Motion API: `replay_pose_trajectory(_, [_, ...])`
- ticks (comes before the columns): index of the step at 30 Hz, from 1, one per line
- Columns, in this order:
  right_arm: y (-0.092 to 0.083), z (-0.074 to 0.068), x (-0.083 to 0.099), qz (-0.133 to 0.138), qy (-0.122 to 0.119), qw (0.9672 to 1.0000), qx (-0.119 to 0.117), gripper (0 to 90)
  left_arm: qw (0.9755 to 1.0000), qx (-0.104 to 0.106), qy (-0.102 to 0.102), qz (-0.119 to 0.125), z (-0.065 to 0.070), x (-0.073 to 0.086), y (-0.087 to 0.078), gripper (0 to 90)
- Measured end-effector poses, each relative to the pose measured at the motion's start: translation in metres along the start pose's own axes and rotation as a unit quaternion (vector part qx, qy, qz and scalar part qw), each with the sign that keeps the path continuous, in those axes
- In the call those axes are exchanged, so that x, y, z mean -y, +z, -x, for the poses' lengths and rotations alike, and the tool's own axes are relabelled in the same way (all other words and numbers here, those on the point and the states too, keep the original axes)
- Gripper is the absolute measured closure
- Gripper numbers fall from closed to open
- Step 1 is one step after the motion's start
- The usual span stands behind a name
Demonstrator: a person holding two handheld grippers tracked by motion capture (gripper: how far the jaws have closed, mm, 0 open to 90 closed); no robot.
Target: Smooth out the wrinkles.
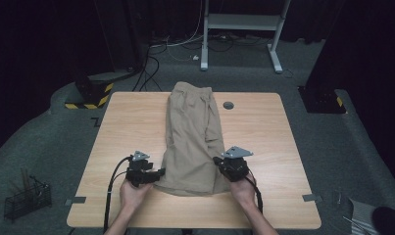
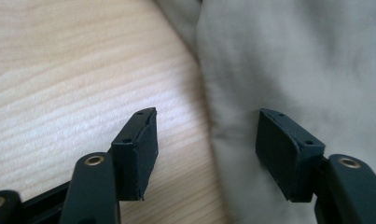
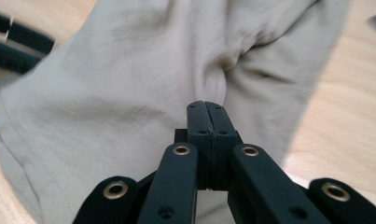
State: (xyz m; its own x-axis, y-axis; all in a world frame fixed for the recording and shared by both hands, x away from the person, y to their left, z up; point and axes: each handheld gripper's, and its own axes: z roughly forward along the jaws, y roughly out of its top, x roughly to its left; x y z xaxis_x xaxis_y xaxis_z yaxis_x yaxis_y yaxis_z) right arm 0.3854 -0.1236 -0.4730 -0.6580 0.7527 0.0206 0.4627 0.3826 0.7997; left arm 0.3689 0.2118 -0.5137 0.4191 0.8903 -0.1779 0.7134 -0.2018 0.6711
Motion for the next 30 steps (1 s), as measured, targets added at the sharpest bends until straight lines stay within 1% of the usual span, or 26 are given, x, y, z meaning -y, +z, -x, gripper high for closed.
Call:
replay_pose_trajectory(1, [-0.004, 0.003, -0.001, 0.004, 0.001, 1.0000, 0.006, 89.9, 1.0000, -0.003, 0.005, 0.004, 0.000, 0.001, 0.000, 38.9])
replay_pose_trajectory(3, [-0.010, 0.008, -0.002, 0.007, 0.003, 0.9998, 0.019, 89.9, 0.9999, -0.009, 0.010, 0.003, 0.001, 0.002, 0.000, 39.7])
replay_pose_trajectory(5, [-0.010, 0.015, 0.000, -0.006, 0.001, 0.9992, 0.041, 89.9, 0.9997, -0.016, 0.021, 0.002, 0.003, 0.002, 0.000, 39.9])
replay_pose_trajectory(7, [-0.004, 0.023, 0.007, -0.030, 0.019, 0.9981, 0.051, 89.6, 0.9996, -0.018, 0.021, 0.002, 0.004, 0.002, 0.001, 39.1])
replay_pose_trajectory(8, [-0.001, 0.026, 0.010, -0.040, 0.025, 0.9975, 0.052, 88.4, 0.9998, -0.012, 0.016, 0.001, 0.004, 0.002, 0.000, 38.8])
replay_pose_trajectory(9, [0.004, 0.030, 0.016, -0.053, 0.035, 0.9966, 0.053, 82.3, 0.9999, -0.004, 0.013, 0.003, 0.005, 0.002, 0.000, 38.7])
replay_pose_trajectory(10, [0.006, 0.031, 0.020, -0.059, 0.039, 0.9962, 0.051, 77.0, 0.9999, 0.005, 0.011, 0.010, 0.007, 0.002, -0.001, 38.5])
replay_pose_trajectory(12, [0.005, 0.030, 0.026, -0.059, 0.053, 0.9962, 0.036, 67.6, 0.9994, 0.016, 0.024, 0.019, 0.014, 0.002, -0.004, 38.5])
replay_pose_trajectory(13, [0.003, 0.029, 0.028, -0.056, 0.056, 0.9964, 0.033, 62.9, 0.9990, 0.020, 0.034, 0.021, 0.018, 0.002, -0.004, 38.1])
replay_pose_trajectory(14, [0.002, 0.027, 0.029, -0.054, 0.056, 0.9965, 0.032, 58.5, 0.9986, 0.028, 0.038, 0.022, 0.022, 0.002, -0.005, 37.5])
replay_pose_trajectory(16, [0.000, 0.024, 0.032, -0.054, 0.062, 0.9962, 0.028, 54.4, 0.9981, 0.040, 0.039, 0.026, 0.028, 0.002, -0.005, 36.1])
replay_pose_trajectory(17, [0.001, 0.023, 0.033, -0.057, 0.059, 0.9963, 0.026, 54.2, 0.9979, 0.041, 0.041, 0.028, 0.030, 0.003, -0.004, 35.6])
replay_pose_trajectory(18, [0.001, 0.022, 0.035, -0.062, 0.058, 0.9960, 0.026, 54.4, 0.9979, 0.041, 0.040, 0.029, 0.032, 0.004, -0.004, 35.3])
replay_pose_trajectory(19, [0.003, 0.022, 0.036, -0.067, 0.059, 0.9958, 0.024, 56.0, 0.9979, 0.038, 0.045, 0.028, 0.034, 0.004, -0.002, 34.5])
replay_pose_trajectory(20, [0.005, 0.021, 0.038, -0.071, 0.059, 0.9955, 0.020, 60.5, 0.9980, 0.035, 0.047, 0.025, 0.036, 0.006, -0.001, 33.7])
replay_pose_trajectory(21, [0.006, 0.021, 0.039, -0.074, 0.055, 0.9956, 0.015, 66.1, 0.9980, 0.031, 0.050, 0.023, 0.037, 0.007, 0.000, 32.8])
replay_pose_trajectory(23, [0.009, 0.017, 0.041, -0.080, 0.042, 0.9958, 0.017, 76.7, 0.9980, 0.028, 0.052, 0.022, 0.040, 0.010, 0.000, 30.6])
replay_pose_trajectory(24, [0.010, 0.016, 0.041, -0.079, 0.036, 0.9961, 0.017, 81.0, 0.9980, 0.026, 0.053, 0.024, 0.041, 0.012, -0.001, 29.5])
replay_pose_trajectory(26, [0.010, 0.016, 0.042, -0.076, 0.034, 0.9964, 0.017, 87.4, 0.9977, 0.026, 0.054, 0.031, 0.043, 0.014, -0.005, 27.5])
replay_pose_trajectory(27, [0.009, 0.016, 0.042, -0.075, 0.036, 0.9964, 0.014, 88.5, 0.9977, 0.027, 0.052, 0.035, 0.045, 0.016, -0.008, 26.3])
replay_pose_trajectory(28, [0.008, 0.017, 0.041, -0.072, 0.037, 0.9966, 0.013, 88.8, 0.9976, 0.023, 0.054, 0.036, 0.046, 0.017, -0.010, 23.8])
replay_pose_trajectory(29, [0.008, 0.017, 0.041, -0.072, 0.037, 0.9966, 0.013, 89.1, 0.9972, 0.020, 0.062, 0.037, 0.048, 0.019, -0.012, 21.6])
replay_pose_trajectory(30, [0.007, 0.017, 0.041, -0.070, 0.037, 0.9968, 0.014, 89.2, 0.9971, 0.019, 0.065, 0.035, 0.049, 0.021, -0.013, 21.2])
